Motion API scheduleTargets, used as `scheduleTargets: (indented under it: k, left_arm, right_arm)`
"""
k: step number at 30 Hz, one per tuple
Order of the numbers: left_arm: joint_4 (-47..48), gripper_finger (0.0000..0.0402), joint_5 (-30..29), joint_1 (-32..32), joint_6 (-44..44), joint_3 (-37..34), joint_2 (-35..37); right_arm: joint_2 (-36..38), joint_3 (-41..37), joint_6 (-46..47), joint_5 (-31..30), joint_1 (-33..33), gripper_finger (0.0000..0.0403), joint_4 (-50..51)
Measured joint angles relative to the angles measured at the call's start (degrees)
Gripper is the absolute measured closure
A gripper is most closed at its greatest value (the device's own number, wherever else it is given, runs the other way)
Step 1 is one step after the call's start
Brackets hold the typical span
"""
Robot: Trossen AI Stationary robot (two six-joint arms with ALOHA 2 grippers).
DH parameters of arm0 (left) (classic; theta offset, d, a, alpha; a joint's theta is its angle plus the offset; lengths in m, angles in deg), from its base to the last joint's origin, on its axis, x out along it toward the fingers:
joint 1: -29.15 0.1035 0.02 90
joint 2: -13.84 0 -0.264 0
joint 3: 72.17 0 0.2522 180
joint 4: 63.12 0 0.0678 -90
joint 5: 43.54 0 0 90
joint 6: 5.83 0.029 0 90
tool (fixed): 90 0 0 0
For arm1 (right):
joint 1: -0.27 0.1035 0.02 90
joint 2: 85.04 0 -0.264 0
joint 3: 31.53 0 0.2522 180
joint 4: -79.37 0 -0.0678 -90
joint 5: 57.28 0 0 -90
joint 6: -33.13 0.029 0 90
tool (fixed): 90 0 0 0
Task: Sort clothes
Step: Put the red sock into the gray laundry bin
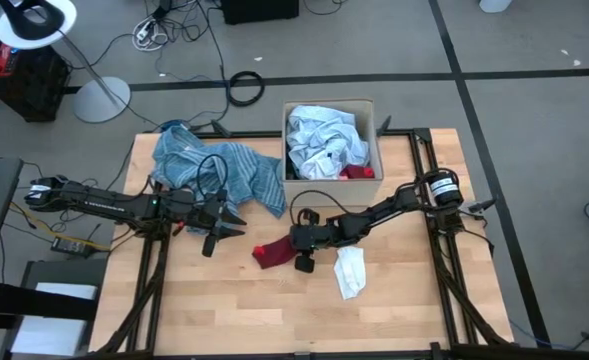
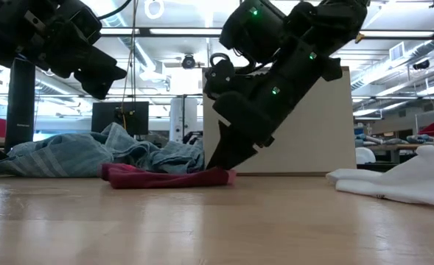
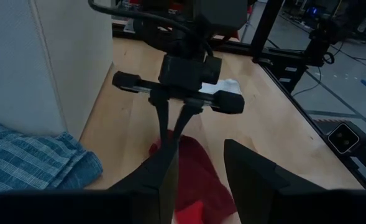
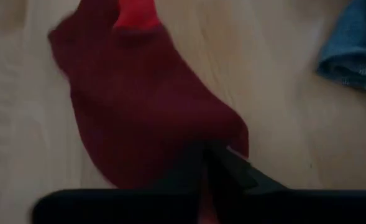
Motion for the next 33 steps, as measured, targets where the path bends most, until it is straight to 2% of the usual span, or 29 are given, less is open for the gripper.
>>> scheduleTargets:
  k: [2,8,18,24,29,33]
  left_arm:
    - [0.0,0.0266,0.0,0.0,0.0,0.0,0.0]
    - [0.1,0.0266,0.0,0.0,-0.5,0.0,0.0]
    - [0.0,0.0266,0.0,0.0,-0.5,0.0,0.0]
    - [0.0,0.0266,0.0,0.0,-0.5,0.0,0.0]
    - [0.0,0.0266,0.0,0.0,-0.5,0.0,0.0]
    - [0.0,0.0266,0.0,0.0,-0.6,0.0,0.0]
  right_arm:
    - [0.0,0.1,0.0,0.0,0.0,0.0393,0.1]
    - [2.8,0.0,-0.5,-3.2,0.0,0.04,5.1]
    - [20.2,0.0,-5.3,-11.7,1.3,0.0401,11.9]
    - [28.3,0.0,-4.6,-11.6,1.6,0.0401,12.8]
    - [27.4,0.0,-4.6,-10.5,1.6,0.0392,13.3]
    - [22.4,0.0,-3.2,-8.4,1.6,0.0379,12.8]
